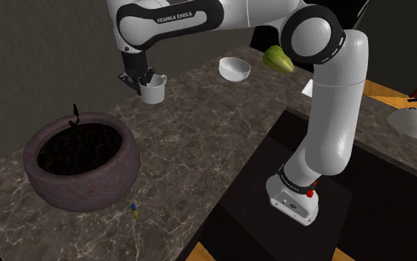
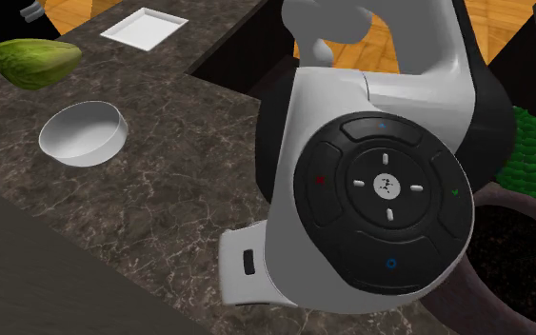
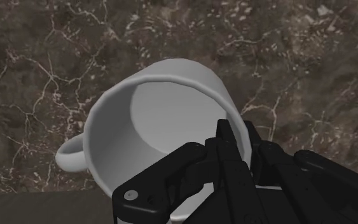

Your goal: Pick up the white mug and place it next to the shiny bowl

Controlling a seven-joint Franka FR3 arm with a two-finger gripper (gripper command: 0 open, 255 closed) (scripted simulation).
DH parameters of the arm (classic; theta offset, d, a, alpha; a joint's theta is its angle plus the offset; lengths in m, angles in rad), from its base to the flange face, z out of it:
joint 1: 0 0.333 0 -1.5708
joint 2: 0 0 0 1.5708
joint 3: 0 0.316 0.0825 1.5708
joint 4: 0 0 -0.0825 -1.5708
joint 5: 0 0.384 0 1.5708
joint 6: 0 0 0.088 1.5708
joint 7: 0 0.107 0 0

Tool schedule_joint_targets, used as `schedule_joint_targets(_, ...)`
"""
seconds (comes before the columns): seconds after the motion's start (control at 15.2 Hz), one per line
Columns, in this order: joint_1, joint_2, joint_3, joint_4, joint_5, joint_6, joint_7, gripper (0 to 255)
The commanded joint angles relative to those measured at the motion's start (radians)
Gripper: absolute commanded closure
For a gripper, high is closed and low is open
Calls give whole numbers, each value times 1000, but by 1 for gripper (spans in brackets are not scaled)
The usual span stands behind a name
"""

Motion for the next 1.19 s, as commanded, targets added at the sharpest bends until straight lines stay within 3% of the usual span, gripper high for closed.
schedule_joint_targets(0.0,2,-4,1,21,2,-25,-1,255)
schedule_joint_targets(0.86,12,-16,7,170,10,-184,-14,255)
schedule_joint_targets(1.12,-69,-132,-6,3,45,-124,-92,255)
